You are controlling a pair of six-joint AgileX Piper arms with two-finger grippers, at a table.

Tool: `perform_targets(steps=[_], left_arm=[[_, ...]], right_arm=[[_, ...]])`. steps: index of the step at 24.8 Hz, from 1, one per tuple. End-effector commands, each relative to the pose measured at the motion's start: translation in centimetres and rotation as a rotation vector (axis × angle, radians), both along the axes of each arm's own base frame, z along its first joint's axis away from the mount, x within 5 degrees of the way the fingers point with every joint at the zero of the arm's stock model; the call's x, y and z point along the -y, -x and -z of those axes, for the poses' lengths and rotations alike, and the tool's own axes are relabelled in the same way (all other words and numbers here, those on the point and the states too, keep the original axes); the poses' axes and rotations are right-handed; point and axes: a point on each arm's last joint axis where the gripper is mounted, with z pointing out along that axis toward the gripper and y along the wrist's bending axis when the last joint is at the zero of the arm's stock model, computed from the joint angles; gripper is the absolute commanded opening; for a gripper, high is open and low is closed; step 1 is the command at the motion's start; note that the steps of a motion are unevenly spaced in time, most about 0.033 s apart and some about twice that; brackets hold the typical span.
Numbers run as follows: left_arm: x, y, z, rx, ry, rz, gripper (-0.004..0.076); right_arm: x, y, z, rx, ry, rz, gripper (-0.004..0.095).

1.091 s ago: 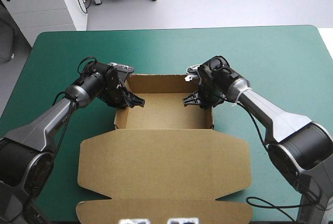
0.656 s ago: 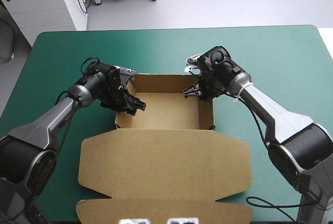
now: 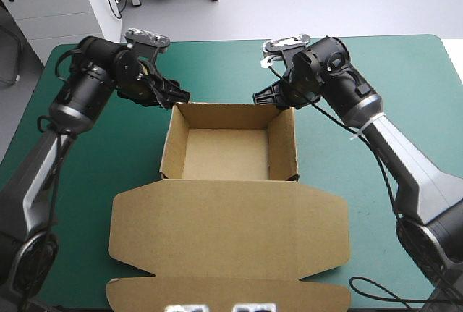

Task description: Fold the box

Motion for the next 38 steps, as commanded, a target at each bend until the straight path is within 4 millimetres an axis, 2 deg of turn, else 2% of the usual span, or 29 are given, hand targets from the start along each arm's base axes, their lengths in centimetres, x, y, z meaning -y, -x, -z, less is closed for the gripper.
perform_targets(steps=[1, 3, 5, 9, 11, 16, 17, 20, 24, 26, 30, 32, 35, 38], left_arm=[[-1.9, 4.3, -5.4, 0.134, 0.017, -0.008, 0.0418], [-2.7, 6.3, -7.2, 0.190, 0.038, -0.010, 0.0347], [-3.5, 8.2, -8.7, 0.241, 0.059, -0.011, 0.0237], [-4.6, 11.2, -9.6, 0.283, 0.058, 0.025, 0.0002], [-5.3, 12.7, -9.1, 0.280, 0.043, 0.039, -0.0008], [-6.6, 16.1, -5.8, 0.242, 0.027, 0.046, -0.0008], [-7.0, 17.2, -4.2, 0.256, 0.037, 0.054, -0.0008], [-7.6, 19.2, -1.5, 0.271, 0.062, 0.060, -0.0008], [-8.4, 21.5, 1.9, 0.253, 0.077, 0.074, -0.0008], [-9.2, 23.4, 4.6, 0.248, 0.067, 0.079, -0.0008], [-10.0, 25.5, 7.6, 0.235, 0.067, 0.080, -0.0008], [-10.3, 26.2, 8.9, 0.226, 0.064, 0.080, -0.0008], [-10.8, 27.3, 10.9, 0.222, 0.062, 0.080, -0.0008], [-11.0, 27.8, 11.8, 0.222, 0.062, 0.080, -0.0008]], right_arm=[[1.6, 1.7, -3.9, 0.109, -0.029, 0.008, 0.0400], [1.9, 1.7, -4.0, 0.106, -0.047, 0.027, 0.0400], [2.4, 1.5, -4.0, 0.095, -0.066, 0.044, 0.0400], [3.3, 1.0, -3.6, 0.064, -0.098, 0.071, 0.0400], [3.5, 0.9, -3.6, 0.046, -0.131, 0.078, 0.0400], [3.6, 0.6, -3.3, 0.032, -0.141, 0.082, 0.0400], [3.5, 0.3, -3.0, 0.025, -0.135, 0.081, 0.0400], [3.1, -0.3, -2.0, -0.002, -0.129, 0.078, 0.0400], [2.2, -1.4, 0.3, -0.075, -0.132, 0.074, 0.0400], [2.2, -2.0, 2.8, -0.133, -0.073, 0.084, 0.0400], [2.5, -1.5, 6.5, -0.247, -0.008, 0.085, 0.0400], [2.2, -1.3, 7.6, -0.280, -0.025, 0.054, 0.0394], [1.8, -1.3, 8.8, -0.311, -0.043, 0.047, 0.0307], [1.7, -1.5, 9.3, -0.322, -0.034, 0.041, 0.0189]])
